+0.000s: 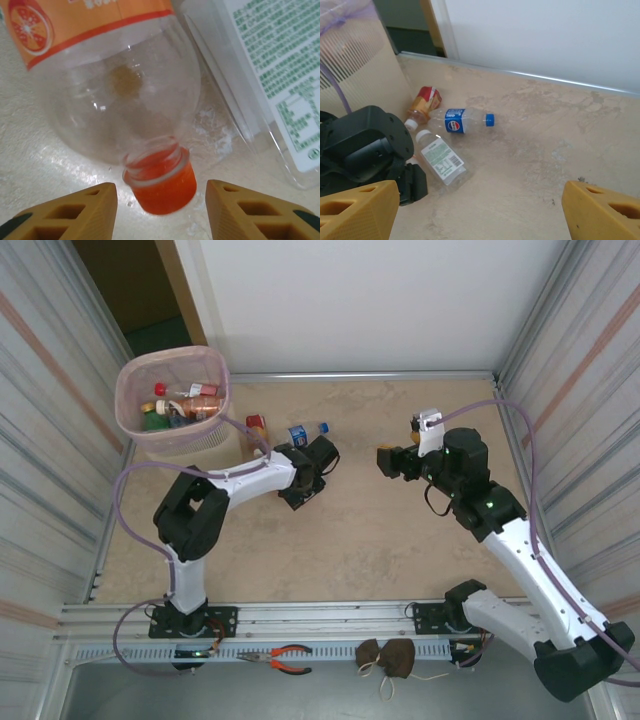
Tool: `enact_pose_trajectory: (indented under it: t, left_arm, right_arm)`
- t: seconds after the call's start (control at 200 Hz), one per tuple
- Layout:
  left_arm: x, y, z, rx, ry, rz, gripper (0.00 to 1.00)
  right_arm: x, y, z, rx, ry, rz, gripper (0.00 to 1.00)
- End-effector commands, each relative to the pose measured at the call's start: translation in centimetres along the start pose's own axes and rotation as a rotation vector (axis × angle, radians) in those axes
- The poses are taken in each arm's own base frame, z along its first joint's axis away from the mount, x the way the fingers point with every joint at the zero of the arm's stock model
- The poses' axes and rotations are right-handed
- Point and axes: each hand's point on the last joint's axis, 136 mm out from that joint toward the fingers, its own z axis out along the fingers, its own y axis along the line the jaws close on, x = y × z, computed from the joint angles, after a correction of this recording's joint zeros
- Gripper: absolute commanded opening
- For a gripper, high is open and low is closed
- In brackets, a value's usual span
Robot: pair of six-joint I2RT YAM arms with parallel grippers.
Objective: Put the plastic bottles in the bin
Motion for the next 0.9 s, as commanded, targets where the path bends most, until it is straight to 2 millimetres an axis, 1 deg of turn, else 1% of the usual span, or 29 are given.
enact_pose_trajectory:
  t: [0.0,0.09,0.261,0.306,0.396,0.516,0.671,0.757,0.892]
  left_arm:
    - [-0.8,0.6,1.1,-0.027,-0.018,-0.042,0.47]
    - [-0.8,0.8,1.7,-0.044,-0.022,-0.037,0.45]
    - [-0.6,1.3,2.5,-0.067,-0.009,-0.037,0.37]
    - [-0.5,1.5,2.4,-0.068,-0.007,-0.036,0.35]
    - [-0.9,1.4,1.5,-0.055,-0.022,-0.026,0.32]
    - [-1.4,1.3,-0.8,-0.018,-0.050,-0.009,0.30]
    - [-2.3,0.6,-4.8,0.079,-0.088,0.054,0.28]
    - [-2.6,-0.9,-7.4,0.179,-0.110,0.136,0.28]
    - [-3.0,-3.2,-12.0,0.349,-0.161,0.285,0.28]
  right_arm:
    - [0.6,-0.2,-0.5,0.001,0.009,0.012,0.84]
    - [0.6,-0.4,-0.6,0.005,0.010,0.011,0.84]
    - [0.8,-0.5,-0.6,0.008,0.014,0.008,0.84]
    - [0.7,-0.5,-0.7,0.010,0.013,0.009,0.84]
    - [0.8,-0.5,-0.6,0.008,0.015,0.008,0.84]
    - [0.6,-0.5,-0.7,0.009,0.011,0.008,0.84]
    - [0.3,-0.4,-0.9,0.009,0.005,0.008,0.84]
    - [0.1,-0.4,-0.9,0.008,0.001,0.010,0.84]
    - [-0.2,-0.3,-1.0,0.004,-0.007,0.014,0.83]
